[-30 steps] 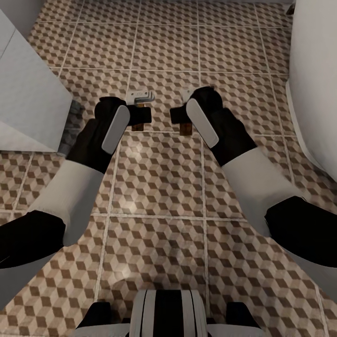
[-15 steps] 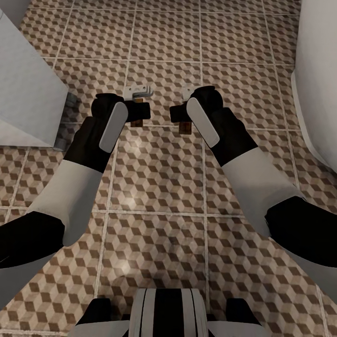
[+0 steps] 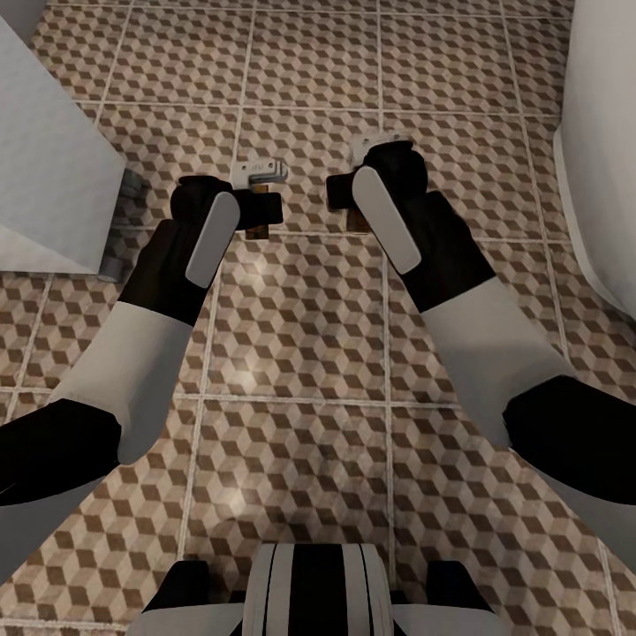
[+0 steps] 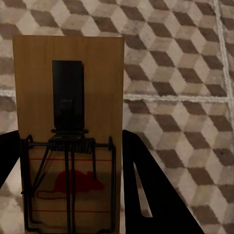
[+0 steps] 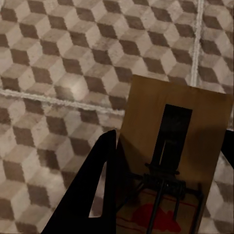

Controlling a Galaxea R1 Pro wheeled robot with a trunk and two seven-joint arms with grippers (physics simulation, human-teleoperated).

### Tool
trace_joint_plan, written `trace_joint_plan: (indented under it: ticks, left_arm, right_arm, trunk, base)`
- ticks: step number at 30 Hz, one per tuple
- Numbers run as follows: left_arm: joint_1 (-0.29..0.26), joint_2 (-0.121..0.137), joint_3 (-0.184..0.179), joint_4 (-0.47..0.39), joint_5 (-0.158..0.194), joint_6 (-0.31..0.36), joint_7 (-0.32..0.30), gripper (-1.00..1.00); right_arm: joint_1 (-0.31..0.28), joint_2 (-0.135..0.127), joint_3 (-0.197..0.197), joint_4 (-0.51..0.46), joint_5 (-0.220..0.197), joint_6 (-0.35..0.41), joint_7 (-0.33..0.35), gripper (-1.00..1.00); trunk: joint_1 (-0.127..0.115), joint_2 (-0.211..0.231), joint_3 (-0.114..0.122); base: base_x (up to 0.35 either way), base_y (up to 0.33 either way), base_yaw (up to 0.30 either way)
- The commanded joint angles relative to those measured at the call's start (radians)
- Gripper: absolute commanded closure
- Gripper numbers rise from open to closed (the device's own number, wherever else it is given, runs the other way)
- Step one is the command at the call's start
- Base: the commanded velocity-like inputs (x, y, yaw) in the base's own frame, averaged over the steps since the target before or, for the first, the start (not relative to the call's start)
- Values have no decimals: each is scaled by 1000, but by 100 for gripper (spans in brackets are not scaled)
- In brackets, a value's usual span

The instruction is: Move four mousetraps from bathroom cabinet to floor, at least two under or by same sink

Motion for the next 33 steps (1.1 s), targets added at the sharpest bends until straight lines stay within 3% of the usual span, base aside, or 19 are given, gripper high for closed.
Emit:
trace_joint_plan:
  ticks: [1, 9, 25, 27, 28, 29, 33]
  left_arm:
    - [-1, 0, -2, -1, 7, 3, 9, 100]
    - [-1, 0, -2, -2, 7, 2, 9, 100]
    - [-1, 1, 2, -27, 7, 2, 30, 100]
    - [-1, 1, 7, -30, 7, 2, 30, 100]
    - [-1, 1, 30, -33, 7, 2, 31, 100]
    - [0, 1, 36, -33, 7, 2, 31, 100]
    - [-1, 0, 43, -35, 6, 2, 32, 100]
  right_arm:
    - [-1, 0, 2, -6, -13, 1, -24, 100]
    - [0, 0, 4, -26, -16, 1, -71, 100]
    - [0, 0, 4, -19, -32, -1, -71, 100]
    - [0, 0, 4, -18, -44, -1, -71, 100]
    - [0, 0, 4, -16, -85, -2, -73, 100]
    - [0, 0, 4, -16, -96, -2, -74, 100]
    - [0, 0, 3, -16, -116, -19, -75, 100]
  trunk:
    - [0, 0, -1]
    - [2, -1, -1]
    - [7, -4, -1]
    - [7, -4, -1]
    - [7, -4, -1]
    - [7, -4, -1]
    - [7, -4, -1]
  base:
    - [0, 0, 0]
    - [0, 0, 0]
    - [0, 0, 0]
    - [0, 0, 0]
    - [0, 0, 0]
    - [0, 0, 0]
    - [0, 0, 0]
